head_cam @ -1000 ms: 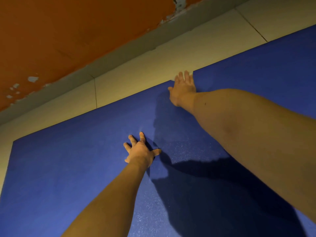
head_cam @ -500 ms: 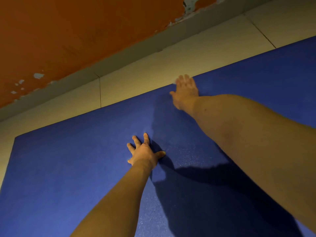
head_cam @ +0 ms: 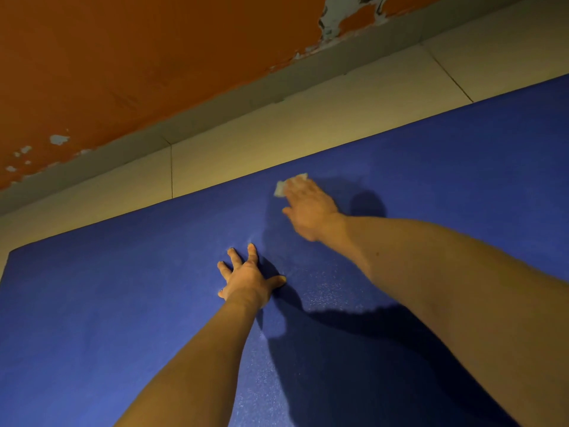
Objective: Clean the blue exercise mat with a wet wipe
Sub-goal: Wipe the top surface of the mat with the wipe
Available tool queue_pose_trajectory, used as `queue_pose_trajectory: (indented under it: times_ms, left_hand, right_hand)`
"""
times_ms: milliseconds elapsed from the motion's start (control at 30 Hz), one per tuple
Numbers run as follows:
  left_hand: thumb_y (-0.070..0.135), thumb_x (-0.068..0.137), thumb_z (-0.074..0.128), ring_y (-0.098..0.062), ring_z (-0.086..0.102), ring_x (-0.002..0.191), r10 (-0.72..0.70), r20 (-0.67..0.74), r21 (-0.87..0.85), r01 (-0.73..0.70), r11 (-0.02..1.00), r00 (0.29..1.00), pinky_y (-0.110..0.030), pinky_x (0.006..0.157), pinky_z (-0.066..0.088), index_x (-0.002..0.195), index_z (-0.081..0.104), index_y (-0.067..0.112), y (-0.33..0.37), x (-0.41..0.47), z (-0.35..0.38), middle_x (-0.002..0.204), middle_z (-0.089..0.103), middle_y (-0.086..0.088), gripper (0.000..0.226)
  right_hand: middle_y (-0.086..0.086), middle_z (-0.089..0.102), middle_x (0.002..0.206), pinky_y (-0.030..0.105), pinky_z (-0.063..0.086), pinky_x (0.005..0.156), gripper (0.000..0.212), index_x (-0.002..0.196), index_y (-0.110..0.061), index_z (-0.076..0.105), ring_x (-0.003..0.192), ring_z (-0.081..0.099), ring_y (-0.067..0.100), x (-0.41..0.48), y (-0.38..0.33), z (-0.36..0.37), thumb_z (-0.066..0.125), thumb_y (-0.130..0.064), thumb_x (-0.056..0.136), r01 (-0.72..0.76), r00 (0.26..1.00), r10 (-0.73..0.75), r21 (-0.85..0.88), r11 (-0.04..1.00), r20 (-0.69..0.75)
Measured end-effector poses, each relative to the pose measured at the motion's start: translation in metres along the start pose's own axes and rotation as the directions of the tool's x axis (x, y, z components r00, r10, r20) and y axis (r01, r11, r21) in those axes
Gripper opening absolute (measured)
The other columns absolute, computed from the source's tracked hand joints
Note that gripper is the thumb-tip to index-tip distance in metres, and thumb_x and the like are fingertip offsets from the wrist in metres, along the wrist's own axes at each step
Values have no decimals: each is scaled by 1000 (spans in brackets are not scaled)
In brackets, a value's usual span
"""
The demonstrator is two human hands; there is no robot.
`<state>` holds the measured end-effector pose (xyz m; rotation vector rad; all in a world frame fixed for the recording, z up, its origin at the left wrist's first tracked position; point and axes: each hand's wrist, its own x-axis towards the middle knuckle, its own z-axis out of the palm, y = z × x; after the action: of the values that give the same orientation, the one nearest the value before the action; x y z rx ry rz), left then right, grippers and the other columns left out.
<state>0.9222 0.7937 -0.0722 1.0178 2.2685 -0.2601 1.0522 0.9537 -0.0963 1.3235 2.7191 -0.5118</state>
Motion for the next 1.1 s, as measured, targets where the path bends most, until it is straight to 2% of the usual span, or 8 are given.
queue_pose_trajectory:
  times_ms: [200,367,467,533,667,800,967,1100]
  left_hand:
    - [61,80,73,-37,-18,150,3,-4,-20,-3,1000,1000,-70,111,26,157,-5,41,1,-1,0,164,-23,3,112]
    - [63,81,71,-38,-17,150,10,-17,-5,-10,1000,1000,-70,110,28,157,-6,40,0,-2,0,165,-21,3,111]
    - [64,80,71,-38,-16,151,12,-26,7,-12,1000,1000,-69,110,28,157,-6,40,-1,-3,1,165,-20,3,112]
    - [65,80,70,-38,-15,151,15,-30,4,-15,1000,999,-70,110,29,157,-5,40,-2,-3,1,165,-19,3,111]
    - [66,79,69,-38,-14,151,7,-35,11,-6,1000,999,-70,110,28,157,-5,41,-2,-4,2,165,-19,3,111]
    - [67,82,66,-35,-15,151,17,-47,-4,-17,1000,999,-68,114,23,158,-3,39,-4,-8,4,165,-18,3,107]
    - [60,90,61,-32,-12,153,72,-69,-5,-72,997,995,-59,120,17,160,3,30,-20,-23,13,167,-11,0,96]
    - [55,92,61,-32,-8,153,35,-63,-18,-36,999,997,-58,120,20,160,6,28,-28,-43,26,167,-8,0,92]
  right_hand:
    - [15,-6,168,46,-6,126,71,159,0,-2,155,-9,33,-4,17,-3,16,-46,109,-391,920,391,-74,918,-17]
    - [21,-7,167,55,-7,122,72,157,4,-3,153,-13,41,-32,-55,27,12,-47,108,-132,990,140,-213,968,25]
    - [14,-9,168,48,-8,125,70,159,-1,-4,154,-14,33,-46,-49,34,15,-47,109,67,996,-54,-188,980,72]
    - [8,-3,170,42,-5,126,69,161,-8,0,156,-9,28,-46,-22,26,21,-46,109,84,996,-81,-101,991,33]
    - [6,-4,170,44,-3,126,68,162,-13,1,156,-8,28,-56,45,15,21,-49,108,-212,977,211,-90,973,-21]
    - [11,-12,169,47,-6,126,72,161,-8,-5,154,-14,35,-64,28,15,16,-50,107,-384,923,383,-44,922,-27]
    - [17,-15,166,52,-11,123,72,157,1,-9,152,-20,40,-83,-54,39,14,-47,108,-144,988,149,-99,984,36]
    - [8,-14,169,47,-12,124,72,160,-8,-8,153,-20,33,-97,-52,49,18,-51,107,109,992,-99,-130,986,81]
